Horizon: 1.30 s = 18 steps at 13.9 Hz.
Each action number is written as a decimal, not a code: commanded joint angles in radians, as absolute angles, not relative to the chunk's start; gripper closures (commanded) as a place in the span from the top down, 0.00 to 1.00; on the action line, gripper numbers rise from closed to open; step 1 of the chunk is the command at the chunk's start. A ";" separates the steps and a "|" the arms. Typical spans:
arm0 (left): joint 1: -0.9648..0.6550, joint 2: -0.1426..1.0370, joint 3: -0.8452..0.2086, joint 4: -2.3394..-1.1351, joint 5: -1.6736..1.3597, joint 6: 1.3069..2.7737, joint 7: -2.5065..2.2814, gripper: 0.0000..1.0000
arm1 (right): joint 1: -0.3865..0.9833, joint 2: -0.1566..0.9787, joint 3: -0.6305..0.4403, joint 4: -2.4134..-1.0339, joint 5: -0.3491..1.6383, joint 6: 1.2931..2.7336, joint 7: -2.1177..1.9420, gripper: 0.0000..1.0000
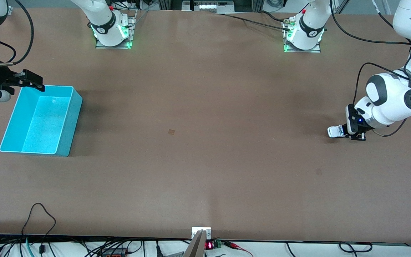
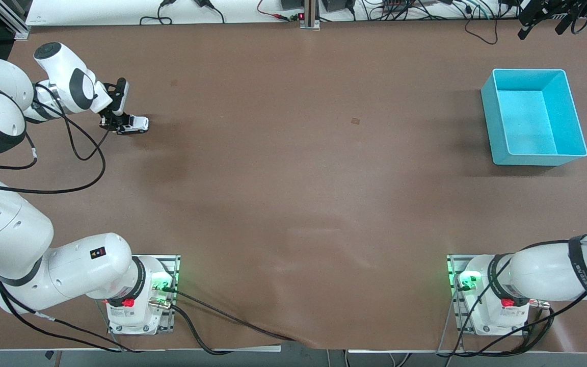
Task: Wind and store white jeep toy
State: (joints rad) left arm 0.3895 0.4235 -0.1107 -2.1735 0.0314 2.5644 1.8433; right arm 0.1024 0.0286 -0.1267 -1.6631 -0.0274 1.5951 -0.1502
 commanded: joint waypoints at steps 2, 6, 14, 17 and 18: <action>0.443 0.561 -0.117 -2.131 0.113 2.600 1.864 0.36 | 0.101 0.026 -0.126 -1.654 -0.009 1.578 -0.140 1.00; 0.479 0.581 -0.115 -2.123 0.117 2.602 1.865 0.38 | 0.101 0.026 -0.126 -1.654 -0.009 1.578 -0.140 1.00; 0.546 0.611 -0.117 -2.076 0.141 2.602 1.953 0.38 | 0.101 0.026 -0.126 -1.654 -0.009 1.572 -0.140 1.00; 0.548 0.609 -0.118 -2.075 0.141 2.602 1.957 0.45 | 0.101 0.026 -0.126 -1.654 -0.009 1.572 -0.140 1.00; 0.548 0.604 -0.123 -2.074 0.140 2.599 1.957 0.61 | 0.101 0.026 -0.126 -1.654 -0.009 1.572 -0.140 1.00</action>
